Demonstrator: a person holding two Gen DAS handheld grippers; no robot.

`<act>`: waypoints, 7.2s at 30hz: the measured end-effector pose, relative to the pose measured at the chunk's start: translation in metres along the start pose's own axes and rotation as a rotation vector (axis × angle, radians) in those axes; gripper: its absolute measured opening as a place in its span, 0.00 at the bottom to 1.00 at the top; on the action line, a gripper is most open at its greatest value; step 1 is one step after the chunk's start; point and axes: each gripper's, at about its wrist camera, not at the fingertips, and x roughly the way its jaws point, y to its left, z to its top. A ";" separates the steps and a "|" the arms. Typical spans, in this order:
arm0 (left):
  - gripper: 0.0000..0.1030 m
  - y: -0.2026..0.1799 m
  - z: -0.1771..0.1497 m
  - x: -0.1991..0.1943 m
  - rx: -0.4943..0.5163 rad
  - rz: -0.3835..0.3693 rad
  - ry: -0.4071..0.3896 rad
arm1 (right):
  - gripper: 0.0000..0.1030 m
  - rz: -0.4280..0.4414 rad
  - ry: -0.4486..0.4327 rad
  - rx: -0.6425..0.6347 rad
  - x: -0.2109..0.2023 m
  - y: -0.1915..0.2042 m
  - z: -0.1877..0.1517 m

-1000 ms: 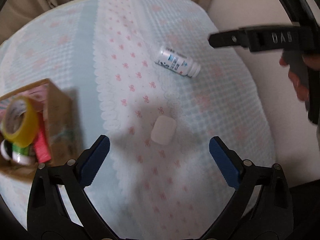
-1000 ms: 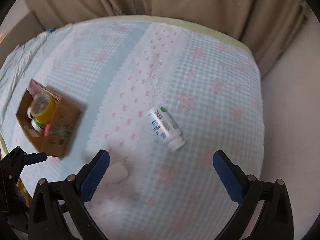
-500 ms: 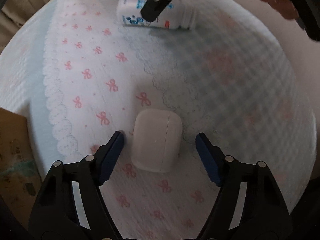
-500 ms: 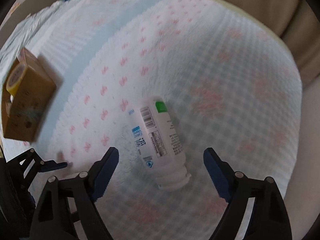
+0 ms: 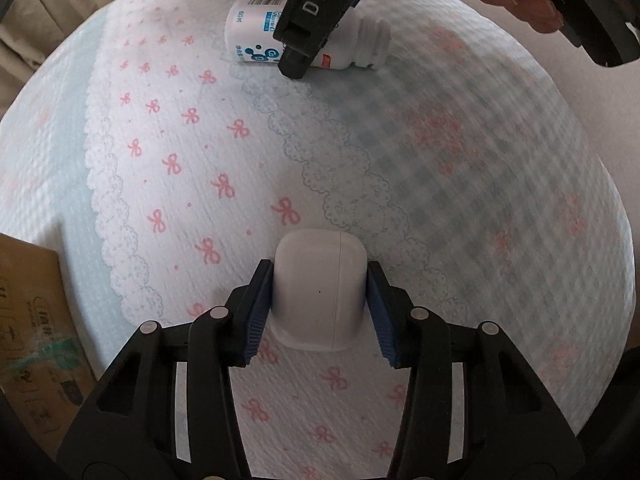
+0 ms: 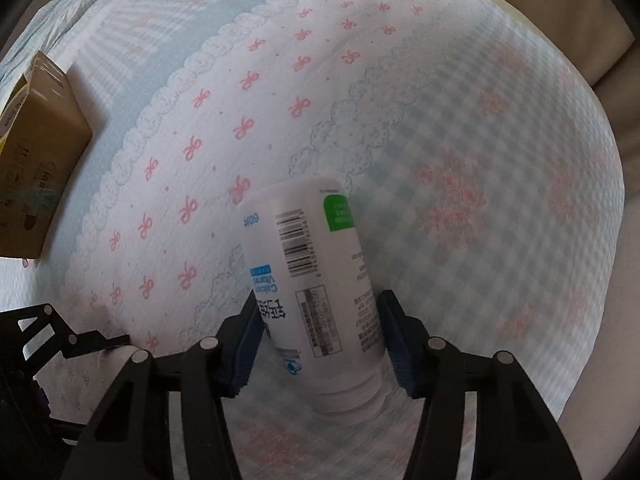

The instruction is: Organize rigid objects

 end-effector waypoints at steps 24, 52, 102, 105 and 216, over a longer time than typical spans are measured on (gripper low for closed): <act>0.41 0.054 0.011 -0.194 -0.258 0.044 -0.260 | 0.50 -0.018 -0.211 0.281 -0.195 0.030 -0.030; 0.41 0.330 -0.130 -0.385 -0.478 0.055 -0.350 | 0.50 0.166 -0.352 0.448 -0.290 0.271 0.047; 1.00 0.424 -0.193 -0.201 -0.259 -0.078 -0.021 | 0.84 0.244 -0.145 0.758 -0.102 0.360 0.154; 1.00 0.423 -0.197 -0.209 -0.278 -0.064 -0.027 | 0.84 0.260 -0.147 0.741 -0.107 0.361 0.152; 1.00 0.215 -0.171 -0.553 -0.362 0.296 -0.660 | 0.84 -0.258 -0.723 0.574 -0.461 0.324 -0.054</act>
